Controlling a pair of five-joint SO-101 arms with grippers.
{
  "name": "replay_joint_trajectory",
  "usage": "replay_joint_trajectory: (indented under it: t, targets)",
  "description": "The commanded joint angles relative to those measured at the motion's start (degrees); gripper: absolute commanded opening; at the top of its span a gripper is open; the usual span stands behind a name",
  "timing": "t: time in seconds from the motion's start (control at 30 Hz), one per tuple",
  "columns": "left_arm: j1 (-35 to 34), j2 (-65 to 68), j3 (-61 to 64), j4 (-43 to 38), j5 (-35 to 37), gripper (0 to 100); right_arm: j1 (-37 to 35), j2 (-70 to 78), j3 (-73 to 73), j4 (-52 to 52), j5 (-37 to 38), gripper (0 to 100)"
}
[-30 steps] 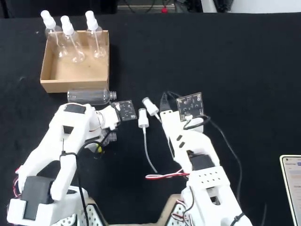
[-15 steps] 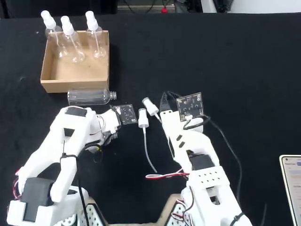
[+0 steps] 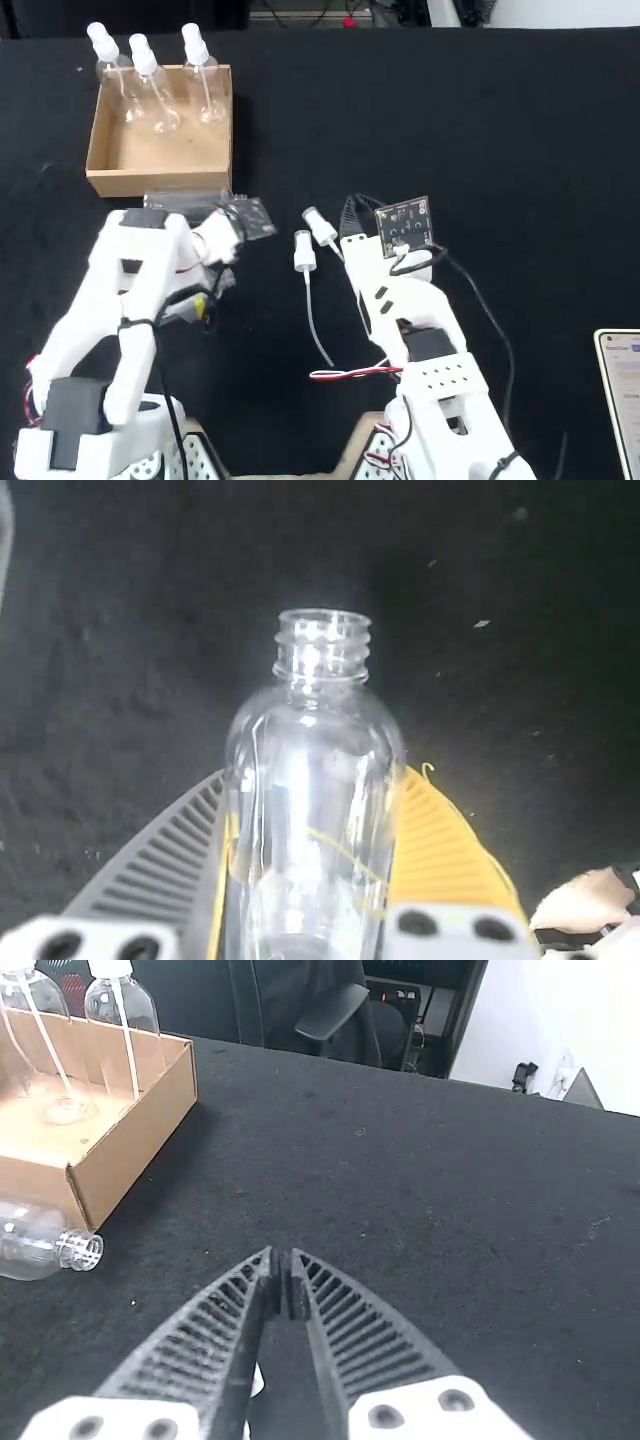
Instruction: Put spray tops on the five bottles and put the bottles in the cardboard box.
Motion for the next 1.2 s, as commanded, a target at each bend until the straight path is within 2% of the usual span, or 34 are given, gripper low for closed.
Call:
replay_joint_trajectory:
  t: [0.0, 0.17, 0.33, 0.53, 0.67, 0.83, 0.97, 1.17]
  targets:
    - [-2.77, -1.93, -3.30, 0.53, 1.05, 3, 0.88, 0.57, -1.71, -1.58, -0.09, 1.5]
    - [-1.54, -5.01, -2.42, 0.88, 6.95, 3, 0.79, 0.66, -1.71, -1.49, -0.18, 1.5]
    - [0.04, -17.93, 2.33, -0.09, 10.55, 3, -2.29, 0.66, -3.82, 4.40, -0.18, 1.5]
    - [2.42, -33.41, 12.62, -13.71, 23.03, 3, -5.10, 0.66, -5.14, 8.44, -0.18, 1.5]
    - [5.05, -38.95, 16.84, -19.69, 30.15, 3, -5.19, 3.03, -6.37, 8.53, -0.79, 1.5]
    - [7.34, -39.56, 20.09, -27.25, 34.02, 3, -5.10, 17.89, -13.93, 8.62, -3.78, 1.5]
    - [7.78, -39.65, 25.27, -37.80, 36.31, 3, -4.84, 29.93, -20.79, 8.62, -4.13, 1.6]
    - [7.69, -39.65, 31.69, -47.65, 42.55, 3, -5.19, 36.88, -25.80, 10.20, -3.87, 1.9]
